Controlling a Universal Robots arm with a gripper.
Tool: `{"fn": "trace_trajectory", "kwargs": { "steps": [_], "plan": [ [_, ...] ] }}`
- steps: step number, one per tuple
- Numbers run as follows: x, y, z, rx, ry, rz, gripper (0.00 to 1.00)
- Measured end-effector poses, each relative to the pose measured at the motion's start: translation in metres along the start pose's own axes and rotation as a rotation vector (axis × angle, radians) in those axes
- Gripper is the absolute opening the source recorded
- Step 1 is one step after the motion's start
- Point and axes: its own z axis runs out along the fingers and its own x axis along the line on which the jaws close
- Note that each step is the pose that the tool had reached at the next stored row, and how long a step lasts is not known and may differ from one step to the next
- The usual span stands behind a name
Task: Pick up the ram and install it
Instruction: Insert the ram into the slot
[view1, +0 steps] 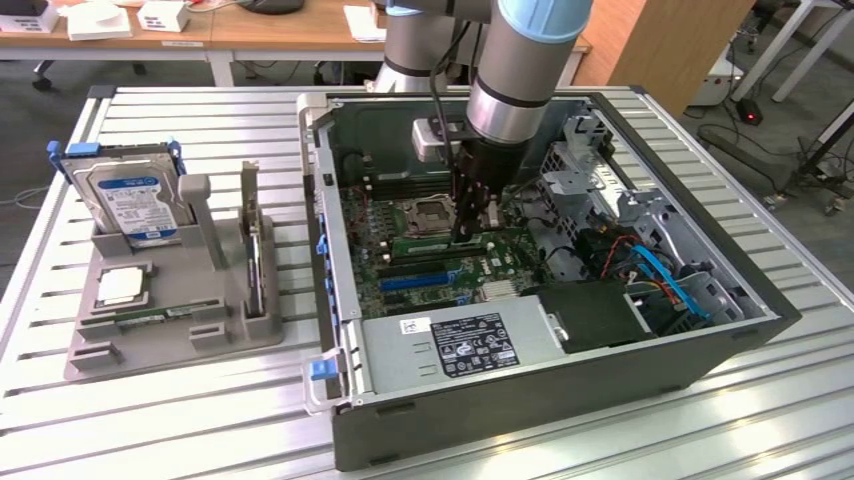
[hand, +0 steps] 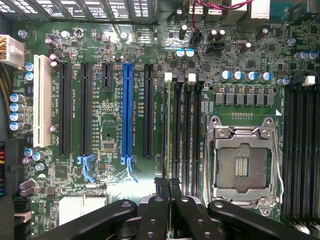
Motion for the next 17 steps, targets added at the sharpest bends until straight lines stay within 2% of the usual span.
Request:
{"fn": "trace_trajectory", "kwargs": {
  "steps": [7, 17],
  "plan": [
    [0.0, -0.0002, 0.0038, 0.0, -0.0001, 0.0, 0.11],
    [0.0001, -0.0001, 0.004, 0.0, 0.0, 0.0, 0.12]
  ]
}}
